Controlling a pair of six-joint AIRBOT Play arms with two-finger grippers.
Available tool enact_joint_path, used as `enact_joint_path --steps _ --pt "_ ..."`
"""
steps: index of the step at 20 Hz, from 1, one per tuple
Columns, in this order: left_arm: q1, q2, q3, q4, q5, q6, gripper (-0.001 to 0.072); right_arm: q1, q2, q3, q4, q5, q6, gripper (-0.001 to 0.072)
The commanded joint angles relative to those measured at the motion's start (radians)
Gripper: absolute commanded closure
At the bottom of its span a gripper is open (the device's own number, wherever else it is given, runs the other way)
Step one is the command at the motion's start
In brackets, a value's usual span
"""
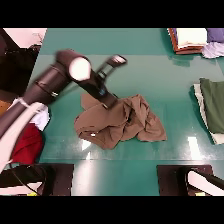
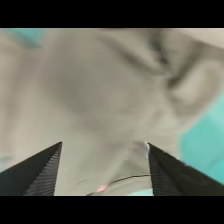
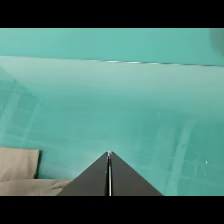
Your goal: Fold the shirts.
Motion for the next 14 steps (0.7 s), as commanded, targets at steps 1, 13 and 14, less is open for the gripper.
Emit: enact_joint_path --steps 1,13,14 --pt "0.166 0.072 -0.036 0.035 -0.039 0.001 0.0084 0.001 -0.001 0.001 -0.001 0.001 0.000 0.0694" --pt "0.597 0.114 -0.707 -0.361 0.242 0.132 0.0084 0.001 -0.001 0.001 -0.002 0.001 0.000 0.0694" --pt "0.597 0.112 -0.735 -0.365 0.271 0.150 0.0085 0.001 -0.001 0.001 -0.002 0.001 0.000 0.0694"
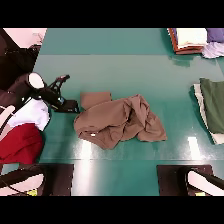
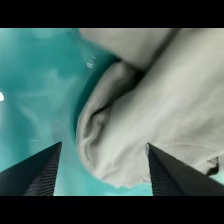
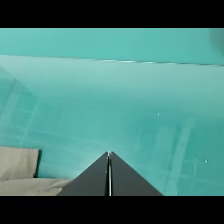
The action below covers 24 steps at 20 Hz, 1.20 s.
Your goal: Fold the shirts.
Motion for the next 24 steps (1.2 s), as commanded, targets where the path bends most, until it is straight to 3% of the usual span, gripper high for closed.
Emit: enact_joint_path --steps 1,6,7,8,9,10,11,12,16,19,20,21,22,24 --pt "0.048 -0.005 -0.140 -0.115 0.126 0.061 0.0085 0.001 -0.001 0.001 0.001 0.000 0.000 0.0693" --pt "0.048 -0.009 -0.193 -0.152 0.202 0.062 0.0086 0.001 -0.001 0.001 0.000 0.007 0.000 0.0694" --pt "0.046 -0.009 -0.193 -0.174 0.204 0.068 0.0117 0.001 -0.001 0.001 0.000 0.008 0.000 0.0694" --pt "0.046 -0.009 -0.193 -0.197 0.209 0.074 0.0327 0.001 -0.001 0.001 0.000 0.010 0.000 0.0693" --pt "0.046 -0.009 -0.193 -0.216 0.217 0.080 0.0482 0.001 -0.001 0.001 0.000 0.015 0.000 0.0693" --pt "0.046 -0.009 -0.193 -0.238 0.220 0.080 0.0491 0.001 -0.001 0.001 0.000 0.025 0.000 0.0694" --pt "0.046 -0.008 -0.190 -0.252 0.217 0.080 0.0645 0.001 -0.001 0.001 -0.002 0.044 0.000 0.0694" --pt "0.046 -0.004 -0.176 -0.250 0.208 0.087 0.0682 0.000 -0.001 -0.002 -0.003 0.077 0.000 0.0693" --pt "0.048 0.049 -0.026 -0.177 0.164 0.087 0.0683 -0.002 0.012 -0.180 -0.002 0.214 0.000 0.0693" --pt "0.048 0.084 0.107 -0.132 0.135 0.087 0.0682 -0.001 0.034 -0.484 0.000 0.184 -0.074 0.0679" --pt "0.048 0.086 0.142 -0.129 0.124 0.087 0.0683 -0.001 0.036 -0.600 0.001 0.167 -0.090 0.0486" --pt "0.048 0.086 0.166 -0.130 0.119 0.087 0.0682 -0.001 0.033 -0.706 0.003 0.147 -0.090 0.0242" --pt "0.048 0.086 0.178 -0.130 0.120 0.087 0.0682 -0.001 0.024 -0.813 0.007 0.120 -0.093 0.0203" --pt "0.048 0.085 0.181 -0.130 0.127 0.087 0.0682 0.001 -0.010 -0.986 0.058 0.046 -0.172 0.0224"
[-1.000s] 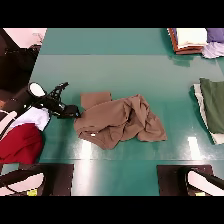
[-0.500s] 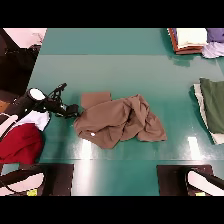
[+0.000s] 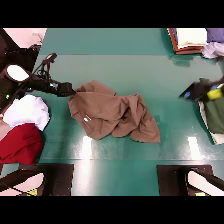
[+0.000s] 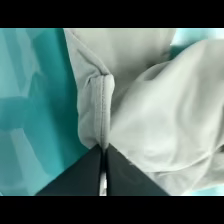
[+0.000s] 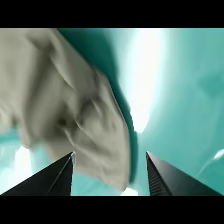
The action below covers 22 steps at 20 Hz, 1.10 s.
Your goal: Fold the shirts.
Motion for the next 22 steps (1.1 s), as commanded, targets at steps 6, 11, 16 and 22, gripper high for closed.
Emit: enact_joint_path --steps 6,11,16,22 --pt "0.000 0.006 0.042 0.011 0.000 0.001 0.0682 0.099 -0.180 -0.409 0.167 -0.244 -0.179 0.0263" --pt "0.000 0.006 0.042 0.011 -0.002 0.001 0.0682 0.235 -0.271 -0.341 0.171 -0.275 -0.179 0.0339" --pt "0.000 0.007 0.094 0.047 -0.002 0.001 0.0683 0.228 -0.261 -0.221 0.135 -0.278 -0.147 0.0695" --pt "0.000 0.051 0.483 0.113 -0.004 0.002 0.0683 0.060 -0.032 0.151 0.016 -0.291 -0.064 0.0695"
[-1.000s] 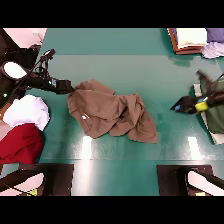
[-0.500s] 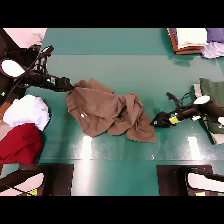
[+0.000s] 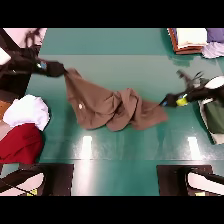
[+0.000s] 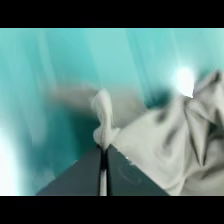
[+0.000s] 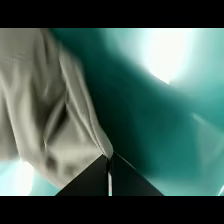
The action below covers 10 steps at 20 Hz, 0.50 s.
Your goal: Fold the shirts.
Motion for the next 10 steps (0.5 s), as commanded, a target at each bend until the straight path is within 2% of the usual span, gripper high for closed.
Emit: enact_joint_path --steps 1,5,10 --pt "0.001 0.039 0.237 0.028 0.024 0.001 0.0683 -0.097 0.128 0.244 -0.048 -0.016 0.030 0.0696" --pt "0.001 0.115 0.462 0.031 0.058 0.003 0.0683 -0.172 0.222 0.518 -0.047 -0.014 0.031 0.0696" --pt "0.000 0.205 0.640 0.030 0.078 0.024 0.0682 -0.221 0.317 0.734 -0.047 -0.012 0.041 0.0695"
